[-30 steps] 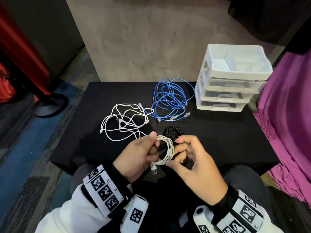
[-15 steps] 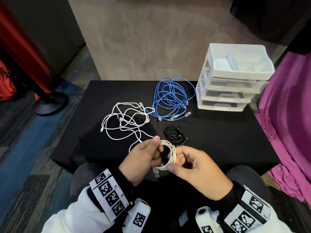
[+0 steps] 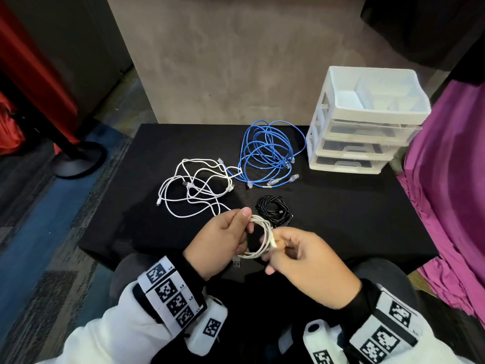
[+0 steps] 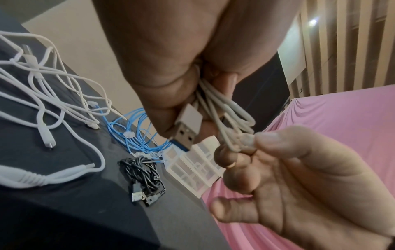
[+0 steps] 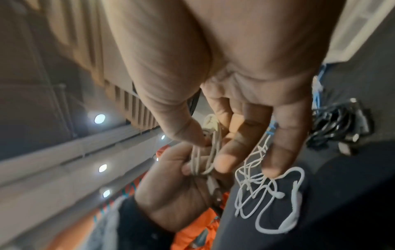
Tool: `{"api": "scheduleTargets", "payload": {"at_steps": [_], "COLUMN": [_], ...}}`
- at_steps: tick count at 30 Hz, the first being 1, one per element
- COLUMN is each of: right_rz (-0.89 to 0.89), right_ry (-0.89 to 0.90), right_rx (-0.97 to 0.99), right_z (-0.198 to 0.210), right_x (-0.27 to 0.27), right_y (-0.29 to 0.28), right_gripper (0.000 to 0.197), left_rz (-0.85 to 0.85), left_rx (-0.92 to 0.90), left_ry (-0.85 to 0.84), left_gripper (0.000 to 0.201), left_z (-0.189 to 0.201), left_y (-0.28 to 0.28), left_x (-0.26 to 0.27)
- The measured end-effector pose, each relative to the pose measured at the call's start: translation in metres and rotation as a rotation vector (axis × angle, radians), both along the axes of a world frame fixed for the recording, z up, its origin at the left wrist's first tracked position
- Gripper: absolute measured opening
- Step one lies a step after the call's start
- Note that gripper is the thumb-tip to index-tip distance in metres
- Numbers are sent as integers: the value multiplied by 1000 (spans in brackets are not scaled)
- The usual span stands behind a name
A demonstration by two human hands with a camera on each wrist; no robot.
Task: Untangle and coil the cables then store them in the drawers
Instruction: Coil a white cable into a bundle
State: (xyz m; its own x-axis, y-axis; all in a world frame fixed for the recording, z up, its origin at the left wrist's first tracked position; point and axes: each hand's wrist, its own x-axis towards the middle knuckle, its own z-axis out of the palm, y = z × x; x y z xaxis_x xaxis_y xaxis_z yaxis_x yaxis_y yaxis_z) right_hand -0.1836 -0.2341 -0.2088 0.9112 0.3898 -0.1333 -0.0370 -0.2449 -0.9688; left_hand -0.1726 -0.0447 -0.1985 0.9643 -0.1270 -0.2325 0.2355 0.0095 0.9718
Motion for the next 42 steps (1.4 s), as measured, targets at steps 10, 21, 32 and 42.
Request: {"api": "scheduleTargets", "payload": {"at_steps": [10, 21, 32, 42], "right_rz": [-230, -299, -364, -335], "right_ry": [30, 244, 105, 149], "right_rx": [88, 374, 514, 464], "right_z": [20, 4, 1, 1], "right_x": [6, -4, 4, 5], "right_y": [-5, 6, 5, -8], "right_gripper": [24, 53, 27, 39], "left_rz": [-10, 165, 10, -145], "left_rx": [-16, -219, -254, -386], "left_ry": [-21, 34, 76, 294], "left_gripper": [38, 38, 28, 23], "left_z": [-11, -9, 3, 7], "left_y": [-5, -24, -26, -14], "left_x": [-5, -11, -13, -23]}}
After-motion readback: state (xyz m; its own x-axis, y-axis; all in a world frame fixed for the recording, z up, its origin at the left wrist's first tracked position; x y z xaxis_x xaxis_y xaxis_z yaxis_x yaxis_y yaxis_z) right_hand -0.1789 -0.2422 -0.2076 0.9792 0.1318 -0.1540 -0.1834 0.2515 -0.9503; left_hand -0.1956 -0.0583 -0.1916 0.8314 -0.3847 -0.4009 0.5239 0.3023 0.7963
